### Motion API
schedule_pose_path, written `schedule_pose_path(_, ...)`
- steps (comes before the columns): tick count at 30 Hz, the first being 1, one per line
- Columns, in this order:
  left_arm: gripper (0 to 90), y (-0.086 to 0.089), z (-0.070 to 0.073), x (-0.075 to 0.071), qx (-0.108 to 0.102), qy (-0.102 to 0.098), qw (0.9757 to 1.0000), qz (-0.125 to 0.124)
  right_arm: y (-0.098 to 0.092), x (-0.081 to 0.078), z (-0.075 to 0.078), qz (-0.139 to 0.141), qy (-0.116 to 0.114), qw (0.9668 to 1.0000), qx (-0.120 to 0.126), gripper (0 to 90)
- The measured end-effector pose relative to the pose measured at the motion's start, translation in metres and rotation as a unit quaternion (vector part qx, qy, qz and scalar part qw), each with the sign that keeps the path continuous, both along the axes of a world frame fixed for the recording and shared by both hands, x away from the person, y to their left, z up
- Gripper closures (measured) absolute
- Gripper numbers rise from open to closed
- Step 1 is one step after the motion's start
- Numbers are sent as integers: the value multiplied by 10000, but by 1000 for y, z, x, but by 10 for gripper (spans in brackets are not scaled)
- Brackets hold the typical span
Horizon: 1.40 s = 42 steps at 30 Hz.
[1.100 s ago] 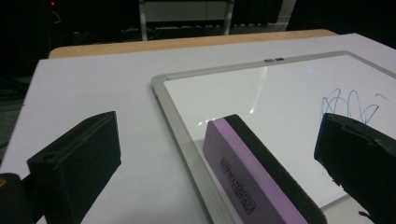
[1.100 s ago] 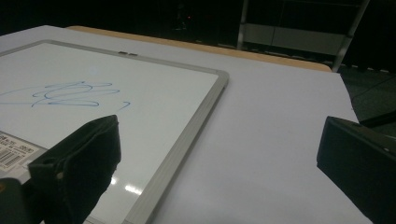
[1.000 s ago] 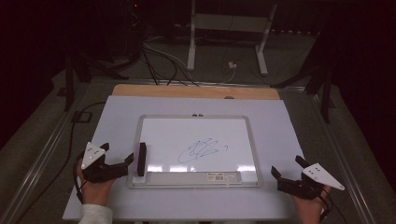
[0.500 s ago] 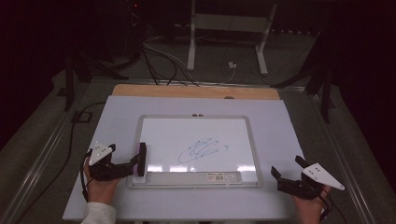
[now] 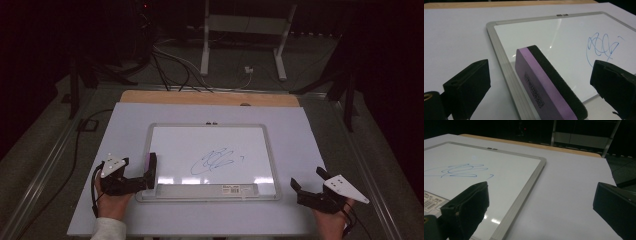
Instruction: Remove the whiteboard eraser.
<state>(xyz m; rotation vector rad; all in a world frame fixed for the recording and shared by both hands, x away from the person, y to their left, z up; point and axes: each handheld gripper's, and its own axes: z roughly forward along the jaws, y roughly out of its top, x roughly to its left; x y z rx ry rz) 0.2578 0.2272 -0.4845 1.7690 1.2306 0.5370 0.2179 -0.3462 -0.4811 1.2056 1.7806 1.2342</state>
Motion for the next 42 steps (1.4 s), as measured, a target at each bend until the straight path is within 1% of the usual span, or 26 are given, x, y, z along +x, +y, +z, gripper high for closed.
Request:
schedule_pose_path(2, 38, -1, 0, 0, 22, -9, 10000, 56, 0, 0, 0, -6, 14, 10000, 2, 6)
schedule_pose_path(3, 36, -1, -1, 0, -49, 55, 10000, 24, 0, 0, 0, -6, 13, 10000, 3, 6)
schedule_pose_path(4, 34, -1, -1, 0, -49, 55, 10000, 24, 0, 0, 0, -8, 11, 10000, 5, 6)
schedule_pose_path(6, 26, -1, -2, 0, -78, 137, 9999, -9, 0, 0, 0, -14, 11, 10000, 14, 6)
schedule_pose_path(7, 26, -1, -3, 0, -87, 180, 9998, -29, 0, 0, 0, -14, 11, 10000, 14, 6)
schedule_pose_path(8, 21, -3, -3, 0, -36, 247, 9997, -62, 0, 0, 0, -14, 12, 10000, 16, 6)
schedule_pose_path(10, 20, -4, -3, 0, -10, 264, 9996, -53, 0, 0, 0, -12, 7, 10000, 13, 6)
schedule_pose_path(12, 26, -3, -3, -1, -54, 280, 9996, -69, 0, 0, 0, 0, -1, 10000, 3, 6)
schedule_pose_path(15, 88, 0, -2, -3, -126, 316, 9994, 8, 0, 0, 0, 3, -3, 10000, 6, 6)
schedule_pose_path(16, 133, 3, -3, -5, -148, 365, 9992, 105, 0, 0, 0, 1, -4, 10000, 3, 6)
schedule_pose_path(17, 183, 3, -3, -5, -148, 365, 9992, 105, 0, 0, 0, 3, -6, 10000, 5, 6)
schedule_pose_path(18, 197, 6, -5, -7, -162, 425, 9989, 113, 0, 0, 0, 2, -7, 10000, 5, 6)
schedule_pose_path(19, 222, 6, -5, -7, -162, 425, 9989, 113, 0, 0, 0, 2, -9, 10000, 7, 6)
schedule_pose_path(21, 257, 4, -9, -7, -91, 548, 9985, 24, 0, 0, 0, 2, -9, 10000, 7, 6)
schedule_pose_path(22, 279, 5, -9, -7, -167, 586, 9981, -24, 0, 0, 0, 5, -5, 10000, 9, 6)
schedule_pose_path(24, 316, 5, -10, -6, -195, 634, 9978, -52, 1, 0, 0, 8, -1, 10000, 6, 6)
schedule_pose_path(27, 323, 3, -13, -3, -333, 741, 9964, -242, 1, 0, 0, 11, -1, 10000, -15, 6)
schedule_pose_path(28, 333, -1, -13, -2, -328, 780, 9958, -348, 1, 0, 0, 8, -3, 10000, -22, 6)
schedule_pose_path(31, 342, -5, -13, -1, -324, 821, 9953, -402, 1, 0, 0, 3, -13, 10000, -10, 6)
schedule_pose_path(33, 342, -6, -15, 1, -414, 883, 9943, -433, 0, 0, 0, 0, -19, 10000, -15, 6)
schedule_pose_path(35, 338, -8, -18, 2, -516, 992, 9927, -456, 0, 0, 1, -1, -24, 10000, -20, 6)
schedule_pose_path(37, 319, -11, -19, 2, -385, 1042, 9930, -413, -2, 0, 1, -23, -31, 10000, 0, 6)
schedule_pose_path(38, 317, -11, -19, 2, -385, 1042, 9930, -413, -2, 0, 1, -30, -29, 10000, 12, 6)
schedule_pose_path(39, 318, -12, -20, 2, -333, 1073, 9927, -441, -3, 0, 1, -45, -35, 10000, 14, 6)
schedule_pose_path(41, 324, -14, -23, 3, -161, 1170, 9922, -392, -4, 0, 1, -56, -29, 10000, 36, 6)
schedule_pose_path(42, 379, -14, -23, 3, -163, 1182, 9921, -398, -4, 0, 2, -64, -49, 10000, 38, 6)
